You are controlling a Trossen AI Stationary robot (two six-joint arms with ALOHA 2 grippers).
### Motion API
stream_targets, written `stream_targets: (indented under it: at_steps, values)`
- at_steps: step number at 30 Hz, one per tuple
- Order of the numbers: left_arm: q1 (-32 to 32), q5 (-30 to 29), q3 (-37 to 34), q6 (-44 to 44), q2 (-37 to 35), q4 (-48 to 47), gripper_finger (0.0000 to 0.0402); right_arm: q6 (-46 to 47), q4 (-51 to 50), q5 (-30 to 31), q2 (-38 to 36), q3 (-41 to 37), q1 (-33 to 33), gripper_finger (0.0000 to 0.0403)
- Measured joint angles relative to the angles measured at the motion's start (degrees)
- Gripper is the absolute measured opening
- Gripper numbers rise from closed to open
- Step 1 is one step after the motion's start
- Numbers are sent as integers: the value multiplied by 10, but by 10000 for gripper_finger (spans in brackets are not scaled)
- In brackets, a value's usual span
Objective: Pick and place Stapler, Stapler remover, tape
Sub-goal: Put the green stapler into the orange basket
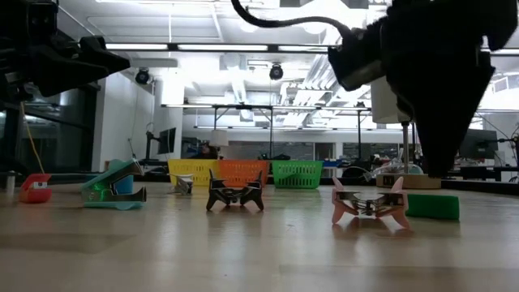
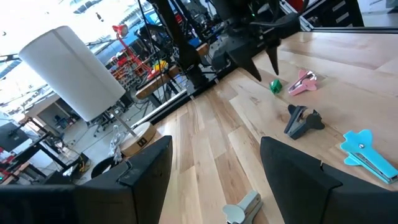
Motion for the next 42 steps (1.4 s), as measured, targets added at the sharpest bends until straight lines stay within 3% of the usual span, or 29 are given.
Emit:
stream_targets:
  at_steps: [14, 27, 42]
  values:
    - [0, 0, 0, 0, 0, 0, 239, 0, 77, -26, 0, -63, -2, 245]
    - [0, 0, 0, 0, 0, 0, 239, -45, 122, 5, -2, -89, 0, 241]
    - [0, 0, 0, 0, 0, 0, 239, -72, 123, 8, -1, -90, -1, 209]
